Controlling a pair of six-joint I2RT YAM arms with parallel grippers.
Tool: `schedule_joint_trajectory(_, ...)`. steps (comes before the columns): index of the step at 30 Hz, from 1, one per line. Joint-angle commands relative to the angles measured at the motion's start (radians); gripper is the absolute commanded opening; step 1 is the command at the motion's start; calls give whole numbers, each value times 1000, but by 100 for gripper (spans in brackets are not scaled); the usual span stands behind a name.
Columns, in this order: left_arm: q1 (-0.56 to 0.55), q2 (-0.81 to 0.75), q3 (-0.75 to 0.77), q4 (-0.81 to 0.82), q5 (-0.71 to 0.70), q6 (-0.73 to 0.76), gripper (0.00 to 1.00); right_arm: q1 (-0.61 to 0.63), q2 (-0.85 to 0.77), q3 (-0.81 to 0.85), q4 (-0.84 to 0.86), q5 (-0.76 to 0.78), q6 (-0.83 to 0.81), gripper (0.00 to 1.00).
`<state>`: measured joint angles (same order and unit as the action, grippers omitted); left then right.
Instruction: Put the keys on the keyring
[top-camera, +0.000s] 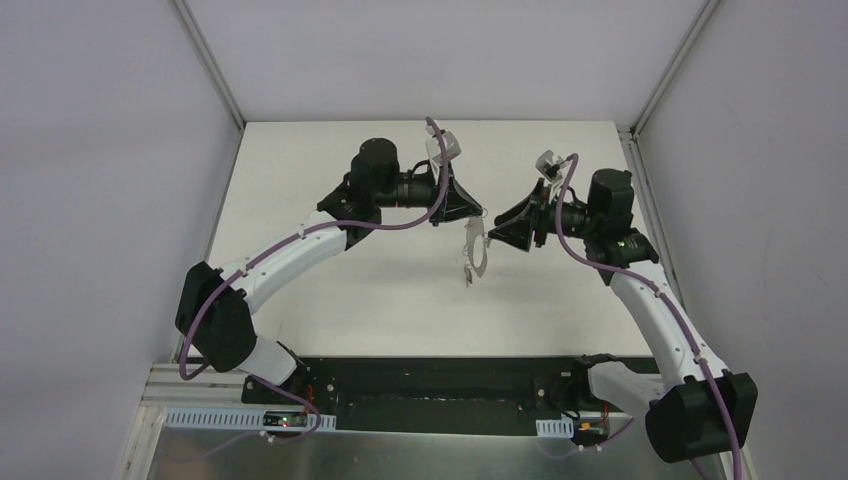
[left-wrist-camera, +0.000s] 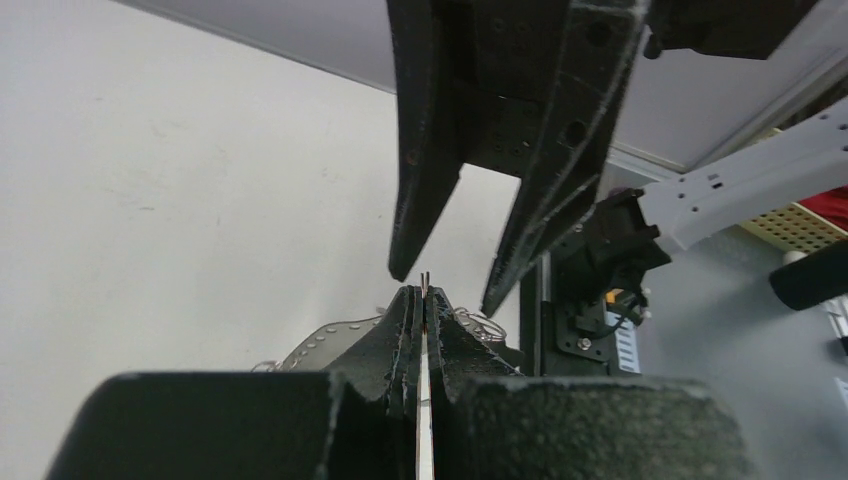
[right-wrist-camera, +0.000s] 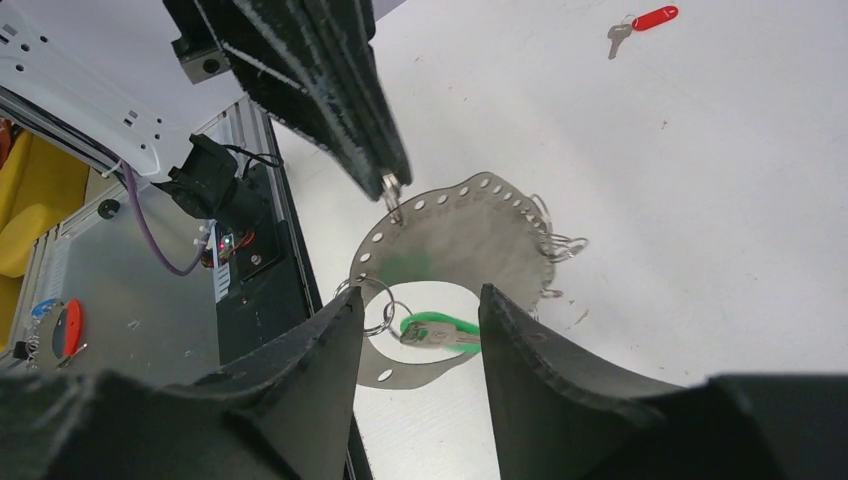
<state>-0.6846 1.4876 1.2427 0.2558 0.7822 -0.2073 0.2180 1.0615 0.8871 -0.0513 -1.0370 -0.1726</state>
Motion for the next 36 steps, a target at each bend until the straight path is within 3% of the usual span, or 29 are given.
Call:
schedule_joint_trajectory(1,8,-65,-43,239,122,-101,0,-21,-28,76,-22,-64,-42,48)
schedule_joint_trajectory(13,8,-73,-106,328,100,-135,0,-31,-23,101,3,-139,-8,43)
schedule_joint_trajectory(22,7,-67,-109,334,116,-147,0,-29,-8,101,47,-132,24,32)
schedule_joint_trajectory(36,-4,-43,-104,335,119,-164,0,7,32,111,88,-123,35,30)
